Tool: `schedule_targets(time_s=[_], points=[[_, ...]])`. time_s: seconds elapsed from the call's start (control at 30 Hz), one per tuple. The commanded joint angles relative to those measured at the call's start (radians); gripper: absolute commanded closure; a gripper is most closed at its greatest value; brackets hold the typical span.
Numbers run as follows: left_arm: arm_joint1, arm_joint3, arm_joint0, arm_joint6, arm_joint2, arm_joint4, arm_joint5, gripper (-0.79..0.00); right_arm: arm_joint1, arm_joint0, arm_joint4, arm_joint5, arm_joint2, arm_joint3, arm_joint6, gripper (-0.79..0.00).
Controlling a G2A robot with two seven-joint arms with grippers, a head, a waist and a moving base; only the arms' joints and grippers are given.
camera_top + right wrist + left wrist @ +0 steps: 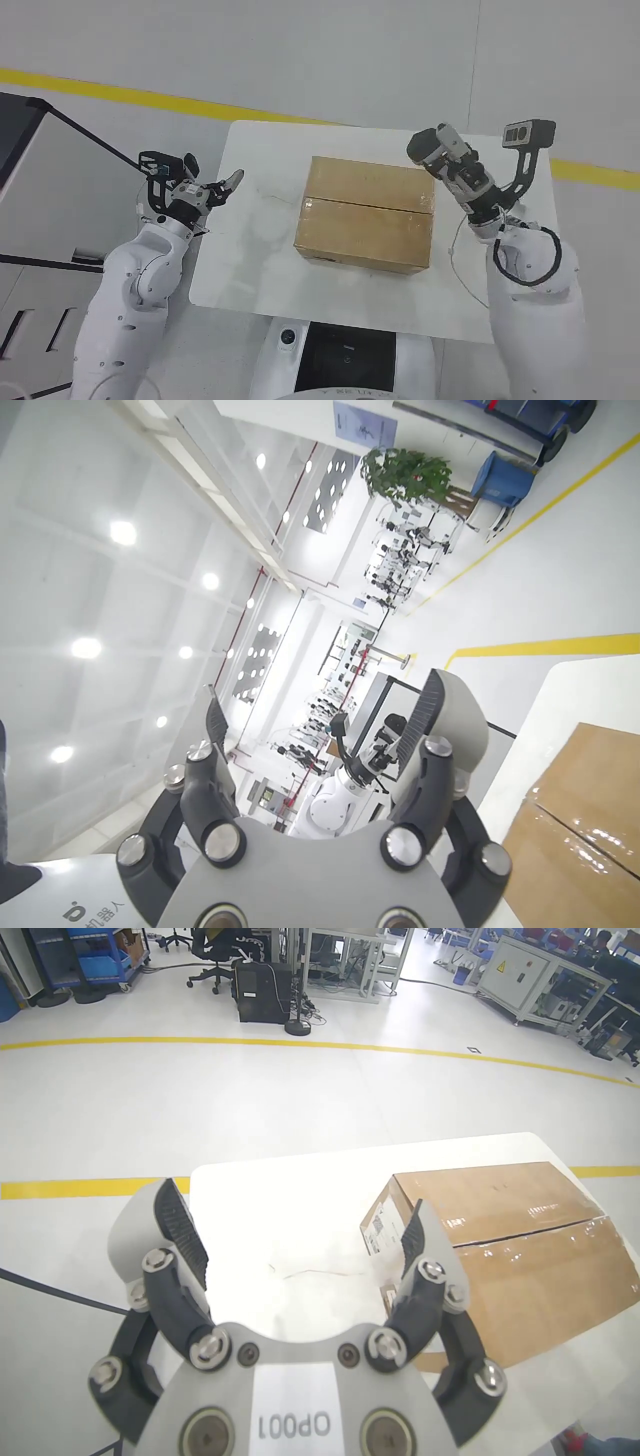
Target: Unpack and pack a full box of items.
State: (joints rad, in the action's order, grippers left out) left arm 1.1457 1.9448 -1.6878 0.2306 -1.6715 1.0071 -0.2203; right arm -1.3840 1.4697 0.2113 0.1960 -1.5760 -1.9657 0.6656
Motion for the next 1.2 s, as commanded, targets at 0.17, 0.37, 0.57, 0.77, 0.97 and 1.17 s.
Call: schedule_targets(time_s=[0.17,0.37,0.57,0.77,0.97,1.17], points=[[0.000,0.000,0.000,0.000,0.000,0.000,0.000,-0.785,0.016,0.049,0.080,0.001,-0.131,0.066,0.008,-0.785],[0.000,0.000,0.000,0.000,0.000,0.000,0.000,-0.785,0.022,0.059,0.044,0.009,-0.166,0.077,-0.014,-0.785],[0.000,0.000,0.000,0.000,0.000,0.000,0.000,-0.785,0.022,0.059,0.044,0.009,-0.166,0.077,-0.014,-0.785],[-0.003,0.020,0.002,-0.124,0.006,-0.009,-0.164,-0.785,0.026,0.054,0.093,-0.066,-0.158,0.112,-0.017,-0.785],[-0.006,-0.033,0.034,0.017,0.051,-0.344,-0.315,-0.785,0.039,0.099,0.110,-0.088,-0.193,0.219,0.049,-0.785],[-0.017,0.029,0.106,0.207,0.072,-0.341,-0.325,-0.785,0.048,0.106,0.061,-0.120,-0.184,0.260,0.093,-0.785]])
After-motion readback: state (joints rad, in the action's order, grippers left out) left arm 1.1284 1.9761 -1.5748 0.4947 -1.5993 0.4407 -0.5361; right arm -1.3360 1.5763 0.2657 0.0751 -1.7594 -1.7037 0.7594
